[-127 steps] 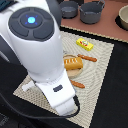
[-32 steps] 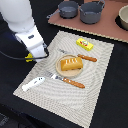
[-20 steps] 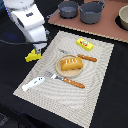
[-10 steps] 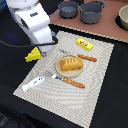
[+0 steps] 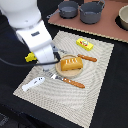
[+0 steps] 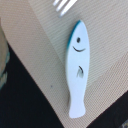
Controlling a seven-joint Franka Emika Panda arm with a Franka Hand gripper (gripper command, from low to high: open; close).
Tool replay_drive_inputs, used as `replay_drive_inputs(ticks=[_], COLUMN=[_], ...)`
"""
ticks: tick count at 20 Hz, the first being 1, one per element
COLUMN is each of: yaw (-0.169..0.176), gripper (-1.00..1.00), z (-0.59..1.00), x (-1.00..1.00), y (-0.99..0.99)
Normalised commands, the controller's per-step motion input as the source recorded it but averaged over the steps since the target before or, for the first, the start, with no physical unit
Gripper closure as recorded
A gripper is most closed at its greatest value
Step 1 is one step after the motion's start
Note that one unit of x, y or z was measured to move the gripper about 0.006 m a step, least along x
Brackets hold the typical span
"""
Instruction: Interact with the objects in diverse but meaningful ways.
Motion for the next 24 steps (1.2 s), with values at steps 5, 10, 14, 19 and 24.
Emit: replay_drive_inputs(ticks=[5,10,14,19,24], yaw=[-0.028,-0.016,-0.014,-0.013,-0.017], gripper=[-1.00,-1.00,-1.00,-1.00,1.00], z=[-0.11,-0.17,-0.24,-0.26,-0.11], x=[0.28,0.15,0.16,0.07,0.19], y=[-0.32,-0.11,-0.17,-0.25,-0.15])
